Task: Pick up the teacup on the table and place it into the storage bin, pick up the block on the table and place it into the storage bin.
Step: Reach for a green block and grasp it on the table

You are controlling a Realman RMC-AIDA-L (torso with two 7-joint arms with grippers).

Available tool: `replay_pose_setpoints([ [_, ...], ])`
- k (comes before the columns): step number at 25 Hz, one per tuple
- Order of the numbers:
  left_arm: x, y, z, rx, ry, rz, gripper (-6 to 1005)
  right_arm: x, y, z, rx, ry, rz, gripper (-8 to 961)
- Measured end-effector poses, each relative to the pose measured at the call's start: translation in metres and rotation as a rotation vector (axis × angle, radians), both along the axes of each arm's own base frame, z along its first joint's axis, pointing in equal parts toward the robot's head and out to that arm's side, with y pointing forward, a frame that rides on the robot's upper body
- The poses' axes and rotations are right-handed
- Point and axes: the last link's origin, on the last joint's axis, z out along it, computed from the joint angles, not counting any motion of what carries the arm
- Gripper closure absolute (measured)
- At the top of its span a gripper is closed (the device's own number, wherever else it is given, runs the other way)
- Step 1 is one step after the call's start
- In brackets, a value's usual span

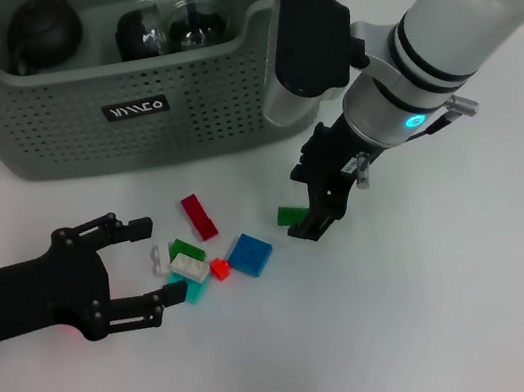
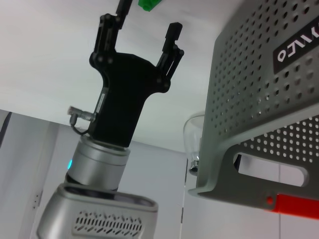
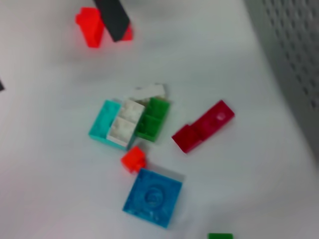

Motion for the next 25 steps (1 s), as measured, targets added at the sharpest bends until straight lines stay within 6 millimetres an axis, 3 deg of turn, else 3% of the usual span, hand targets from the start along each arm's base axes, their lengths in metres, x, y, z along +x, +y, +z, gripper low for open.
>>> replay_pose_setpoints([
  [3, 0.0010, 0.0005, -0.0004, -0.001, -0.002, -0.005, 123, 0.0000, 0.0004, -0.0025, 0.005, 0.005, -0.003, 29],
  [6, 0.0012, 0.0007, -0.0002, 0.000, -0.002, -0.007, 123, -0.0007, 0.0000, -0.0036, 0.007, 0.015, -0.007, 208],
  [11, 0.0013, 0.0016, 0.0001, 0.003, -0.001, -0.008, 123, 0.0010, 0.0005, -0.0046, 0.010, 0.012, -0.012, 415],
  [17, 0.0014, 0.0018, 0.0000, 0.004, -0.001, -0.008, 124, 0.0003, -0.0013, -0.0078, 0.008, 0.022, -0.012, 572],
  [25, 0.0017, 0.0020, -0.0008, 0.002, 0.000, -0.009, 124, 0.0027, -0.0029, -0.0094, 0.004, 0.013, -0.009, 574],
])
